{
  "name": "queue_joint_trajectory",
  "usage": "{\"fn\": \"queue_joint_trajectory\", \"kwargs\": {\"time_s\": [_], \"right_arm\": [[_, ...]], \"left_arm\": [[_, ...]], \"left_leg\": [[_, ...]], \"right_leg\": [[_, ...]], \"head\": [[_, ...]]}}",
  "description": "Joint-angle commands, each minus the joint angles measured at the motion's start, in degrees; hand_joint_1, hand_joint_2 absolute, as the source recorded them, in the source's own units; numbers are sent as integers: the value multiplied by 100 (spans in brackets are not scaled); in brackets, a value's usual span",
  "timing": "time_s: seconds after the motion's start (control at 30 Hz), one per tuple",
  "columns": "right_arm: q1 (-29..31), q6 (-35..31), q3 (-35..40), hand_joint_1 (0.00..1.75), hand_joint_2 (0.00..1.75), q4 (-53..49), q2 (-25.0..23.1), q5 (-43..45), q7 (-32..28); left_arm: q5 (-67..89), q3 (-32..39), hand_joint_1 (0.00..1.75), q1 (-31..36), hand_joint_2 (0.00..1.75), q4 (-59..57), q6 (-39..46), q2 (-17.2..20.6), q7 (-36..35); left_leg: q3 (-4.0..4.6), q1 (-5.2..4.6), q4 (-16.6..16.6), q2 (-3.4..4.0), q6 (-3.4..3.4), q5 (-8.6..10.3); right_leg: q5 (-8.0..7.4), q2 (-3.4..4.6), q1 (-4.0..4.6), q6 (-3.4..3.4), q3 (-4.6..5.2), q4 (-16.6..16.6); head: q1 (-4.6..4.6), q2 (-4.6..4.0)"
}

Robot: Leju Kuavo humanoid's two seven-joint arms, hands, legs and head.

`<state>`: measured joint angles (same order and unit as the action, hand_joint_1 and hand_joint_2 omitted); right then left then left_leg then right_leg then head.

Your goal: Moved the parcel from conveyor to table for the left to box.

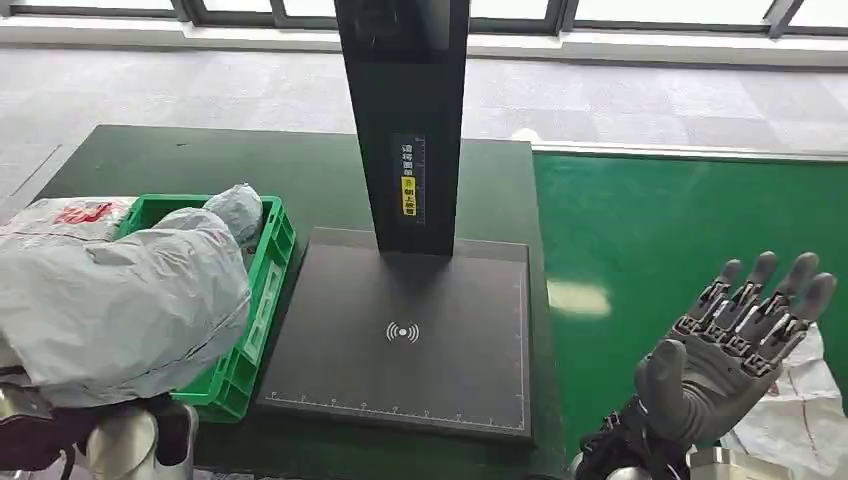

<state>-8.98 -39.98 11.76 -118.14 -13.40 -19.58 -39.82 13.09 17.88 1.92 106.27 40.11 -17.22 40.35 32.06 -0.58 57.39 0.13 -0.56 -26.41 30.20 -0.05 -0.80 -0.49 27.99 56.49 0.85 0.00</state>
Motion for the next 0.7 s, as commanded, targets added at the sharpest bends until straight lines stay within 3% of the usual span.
{"fn": "queue_joint_trajectory", "kwargs": {"time_s": [0.03,0.47,0.53,0.57,0.6,0.67,0.7], "right_arm": [[105,-2,36,0,175,165,61,13,-18],[116,-2,45,0,175,175,67,23,-18],[167,-2,81,0,175,249,90,53,-18],[324,-2,305,0,175,475,255,277,-18],[456,-2,324,0,175,611,233,291,-18],[524,-2,372,0,175,722,227,310,-18],[516,-2,370,0,175,735,227,306,-18]], "left_arm": [[499,-330,0,140,0,-1579,-11,-99,-58],[704,-180,0,257,0,-1760,-11,-120,-100],[1022,-57,0,585,0,-2320,-11,80,-614],[2039,1994,0,1990,0,-3143,-11,58,-734],[2260,2596,0,3024,0,-4333,-11,944,-870],[3612,3837,0,4562,0,-5846,-11,1914,-1072],[4443,4097,0,5319,0,-6405,-11,2327,-1473]], "left_leg": [[-5,7,-23,-11,-7,13],[1,6,-3,-4,-5,4],[6,7,-4,-5,-6,6],[2,5,-5,-9,-5,7],[12,10,-4,-21,-7,16],[7,12,-13,-15,-18,30],[23,20,-13,-20,-22,43]], "right_leg": [[-13,-10,7,1,-12,-31],[-5,-4,5,0,1,-10],[-7,-5,6,0,5,-11],[-5,-9,4,0,2,-9],[-11,-20,9,-2,8,-10],[-21,-14,10,-12,15,-4],[-31,-20,19,-17,26,-3]], "head": [[-2,0],[0,0],[0,0],[0,0],[0,0],[0,0],[0,0]]}}
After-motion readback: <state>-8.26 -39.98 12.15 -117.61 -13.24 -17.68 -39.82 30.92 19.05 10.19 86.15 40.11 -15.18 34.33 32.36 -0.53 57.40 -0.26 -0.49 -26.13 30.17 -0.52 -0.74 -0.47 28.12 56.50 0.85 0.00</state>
